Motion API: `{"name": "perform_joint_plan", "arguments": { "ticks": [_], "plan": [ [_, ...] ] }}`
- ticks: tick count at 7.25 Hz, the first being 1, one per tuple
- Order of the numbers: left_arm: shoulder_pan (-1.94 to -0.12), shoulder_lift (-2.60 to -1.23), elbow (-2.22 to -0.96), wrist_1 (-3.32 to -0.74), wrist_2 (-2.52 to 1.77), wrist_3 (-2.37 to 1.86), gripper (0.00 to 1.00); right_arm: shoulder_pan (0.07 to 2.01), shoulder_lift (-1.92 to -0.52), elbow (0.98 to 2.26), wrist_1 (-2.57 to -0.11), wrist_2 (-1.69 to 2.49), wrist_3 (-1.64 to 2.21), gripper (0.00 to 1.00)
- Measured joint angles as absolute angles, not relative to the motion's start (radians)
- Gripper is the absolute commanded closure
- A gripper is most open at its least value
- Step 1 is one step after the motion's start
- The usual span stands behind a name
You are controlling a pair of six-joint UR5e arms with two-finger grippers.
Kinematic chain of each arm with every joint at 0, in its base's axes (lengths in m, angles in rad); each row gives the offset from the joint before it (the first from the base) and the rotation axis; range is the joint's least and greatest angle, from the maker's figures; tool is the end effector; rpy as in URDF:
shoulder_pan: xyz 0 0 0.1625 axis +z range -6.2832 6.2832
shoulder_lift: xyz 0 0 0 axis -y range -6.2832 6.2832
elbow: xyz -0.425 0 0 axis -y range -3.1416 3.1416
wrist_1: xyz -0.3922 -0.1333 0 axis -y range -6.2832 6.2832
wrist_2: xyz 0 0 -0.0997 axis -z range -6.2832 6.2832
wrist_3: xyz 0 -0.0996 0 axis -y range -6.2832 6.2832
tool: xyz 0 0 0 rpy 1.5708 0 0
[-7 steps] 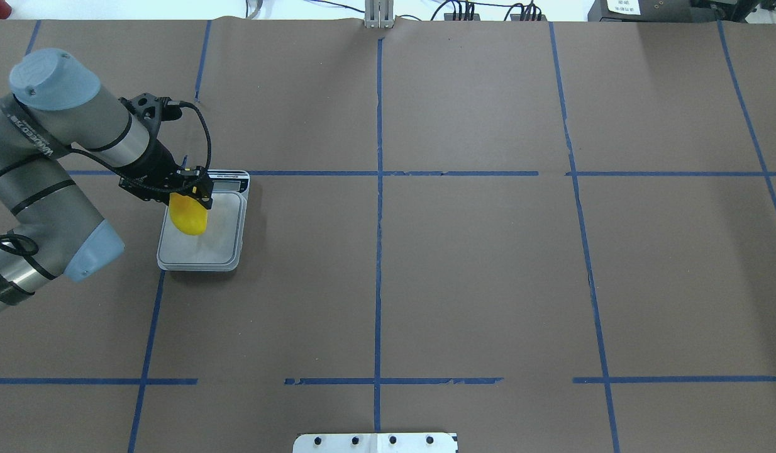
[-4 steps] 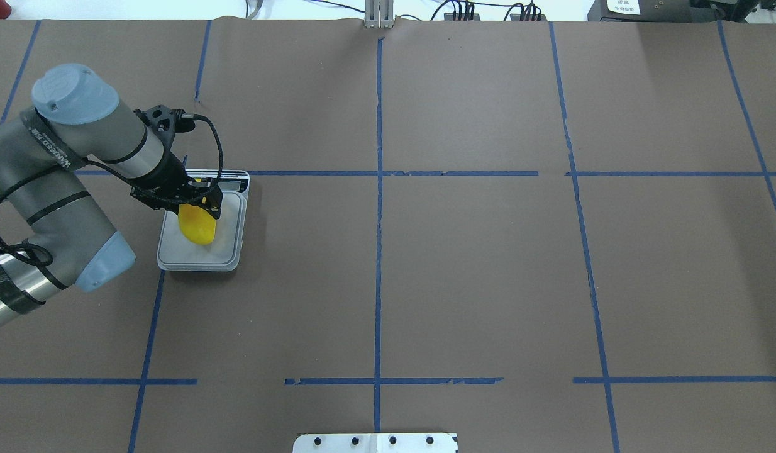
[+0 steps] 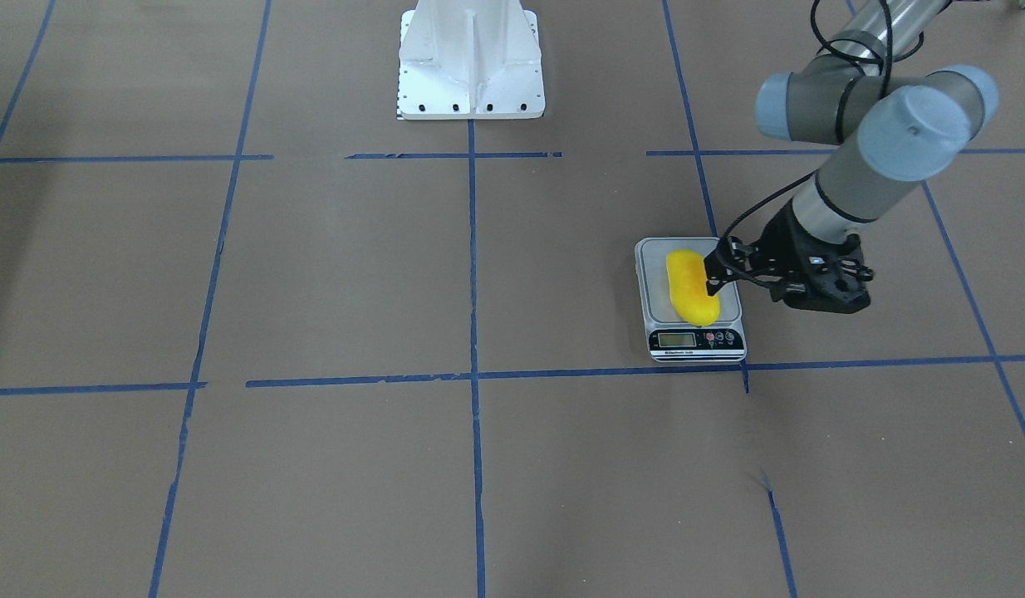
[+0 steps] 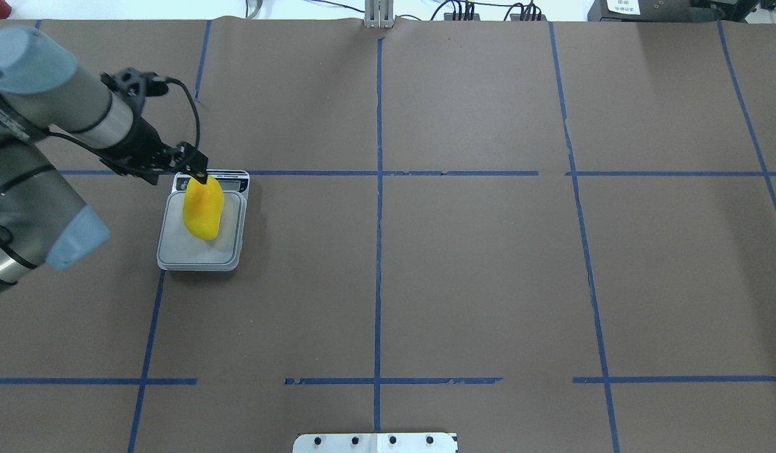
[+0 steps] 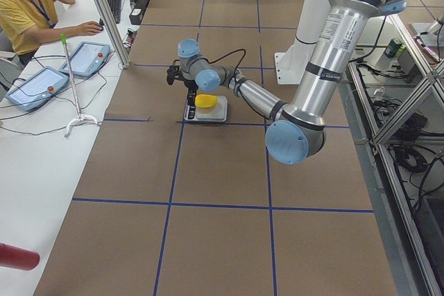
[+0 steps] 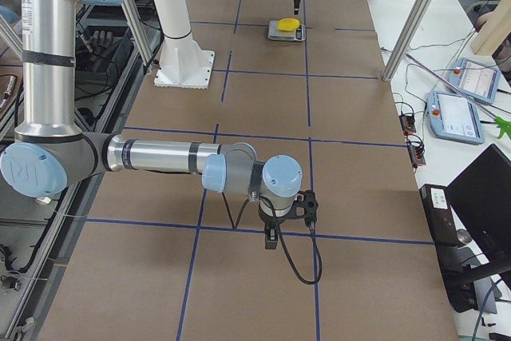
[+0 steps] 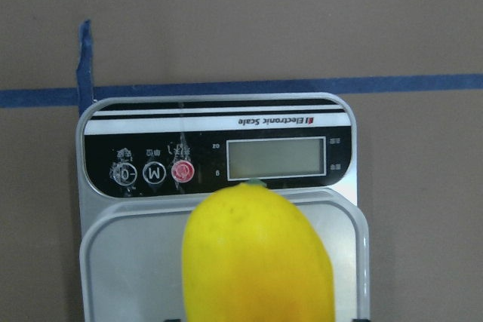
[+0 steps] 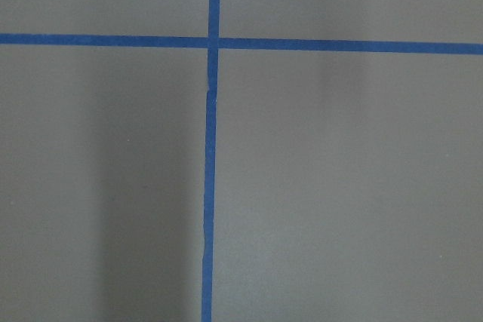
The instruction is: Weigh mango
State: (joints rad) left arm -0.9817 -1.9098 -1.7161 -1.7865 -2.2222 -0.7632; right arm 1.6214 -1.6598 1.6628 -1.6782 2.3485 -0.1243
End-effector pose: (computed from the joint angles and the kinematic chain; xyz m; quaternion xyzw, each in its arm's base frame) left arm 0.2815 -0.5524 0.3771 0.0653 0.4377 0.0319 0.8962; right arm 0.0859 -0.4424 0.6656 -0.0150 -0.3814 -0.0143 0.9242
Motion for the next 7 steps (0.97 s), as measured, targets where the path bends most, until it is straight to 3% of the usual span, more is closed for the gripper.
{"name": "perform_joint_plan", "arguments": {
  "ticks": [3,7],
  "plan": [
    [-1.244,-1.730,-1.816,-1.666,-2.254,-0.299,0.00,1.621,-1.660,1.663,-1.678,2.349,-0.124,0.00],
    [-1.618,-1.644,-1.613,-1.522,-2.335,0.258,0.00,1.621,-1.660,1.663,-1.678,2.349,-0.124,0.00]
  ]
}}
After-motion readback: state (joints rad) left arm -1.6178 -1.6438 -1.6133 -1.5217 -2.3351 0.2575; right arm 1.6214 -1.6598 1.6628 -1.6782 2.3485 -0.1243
